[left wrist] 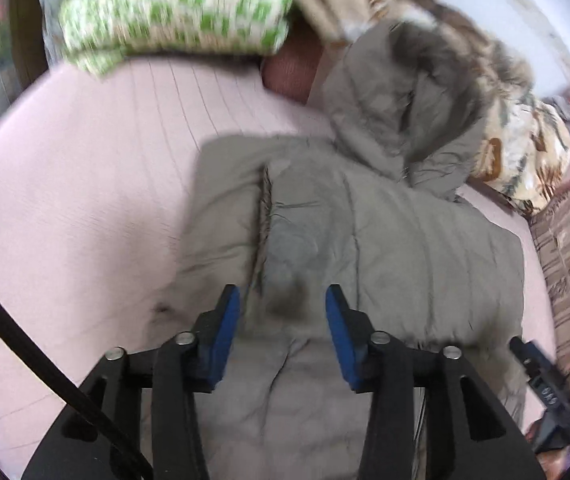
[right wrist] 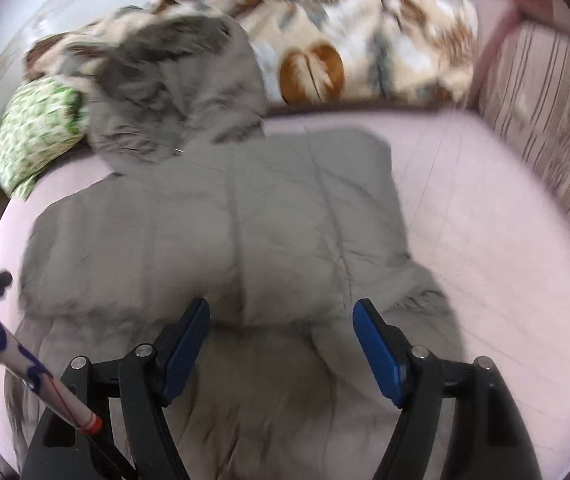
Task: Fold large clothes
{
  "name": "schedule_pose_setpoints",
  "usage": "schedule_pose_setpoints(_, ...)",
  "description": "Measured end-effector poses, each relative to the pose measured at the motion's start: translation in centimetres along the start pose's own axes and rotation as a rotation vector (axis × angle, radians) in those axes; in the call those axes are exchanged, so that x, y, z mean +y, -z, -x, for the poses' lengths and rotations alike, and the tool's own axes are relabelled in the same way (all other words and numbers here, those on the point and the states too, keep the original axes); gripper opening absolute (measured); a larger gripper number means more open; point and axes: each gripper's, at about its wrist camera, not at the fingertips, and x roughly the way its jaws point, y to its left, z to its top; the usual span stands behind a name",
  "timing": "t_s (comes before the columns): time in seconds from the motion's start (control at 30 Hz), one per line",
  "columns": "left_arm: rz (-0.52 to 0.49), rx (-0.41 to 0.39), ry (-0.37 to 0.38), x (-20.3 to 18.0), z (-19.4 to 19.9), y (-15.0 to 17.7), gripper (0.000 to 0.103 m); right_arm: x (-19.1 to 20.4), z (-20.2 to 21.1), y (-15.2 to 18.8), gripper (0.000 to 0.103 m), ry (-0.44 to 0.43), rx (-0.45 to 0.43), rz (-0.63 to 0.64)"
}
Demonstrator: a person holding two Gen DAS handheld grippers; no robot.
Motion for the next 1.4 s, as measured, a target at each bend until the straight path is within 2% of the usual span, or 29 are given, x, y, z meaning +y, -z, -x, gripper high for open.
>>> schedule_pose_setpoints(0.13, -0.072, -0.13, -0.083, -0.1, 7.1, 4.0, 0.06, 2.4, 6.7, 2.6, 0.079, 0.056, -0.065, 0.082)
schedule_pose_setpoints(0.27, -0.088, -0.225, -0.156, 0.3, 13.8, 9.3, 0.065, 4.3, 12.2, 5.8, 0.082, 0.125, -0.123, 0.132)
schedule_pose_setpoints(0.33, -0.083, -0.248, -0.174, 0.4, 15.9, 11.1, 0.067, 5.1, 14.2, 7.5, 0.082, 0.173, -0.15, 0.156)
schedule_pose_setpoints(0.5, -0.079, -0.273, -0.198, 0.6, 19.8, 14.9, 0.068, 6.5, 17.9, 11.1, 0.083, 0.229, -0.199, 0.189)
schedule_pose_setpoints(0.6, -0.093, -0.296, -0.234, 0.7, 21.2, 16.4, 0.068, 7.2, 19.5, 12.8, 0.083, 0.26, -0.212, 0.209)
schedule_pose_setpoints(0.73, -0.101, -0.307, -0.238, 0.7, 22.5, 17.6, 0.068, 7.6, 20.8, 14.3, 0.084, 0.273, -0.216, 0.223)
schedule_pose_setpoints(1.03, -0.155, -0.352, -0.266, -0.2, 24.6, 19.2, 0.07, 8.0, 22.0, 15.0, 0.084, 0.297, -0.221, 0.21)
schedule_pose_setpoints(1.4, -0.17, -0.337, -0.252, -0.5, 24.6, 19.7, 0.071, 9.2, 22.6, 15.3, 0.085, 0.347, -0.254, 0.238)
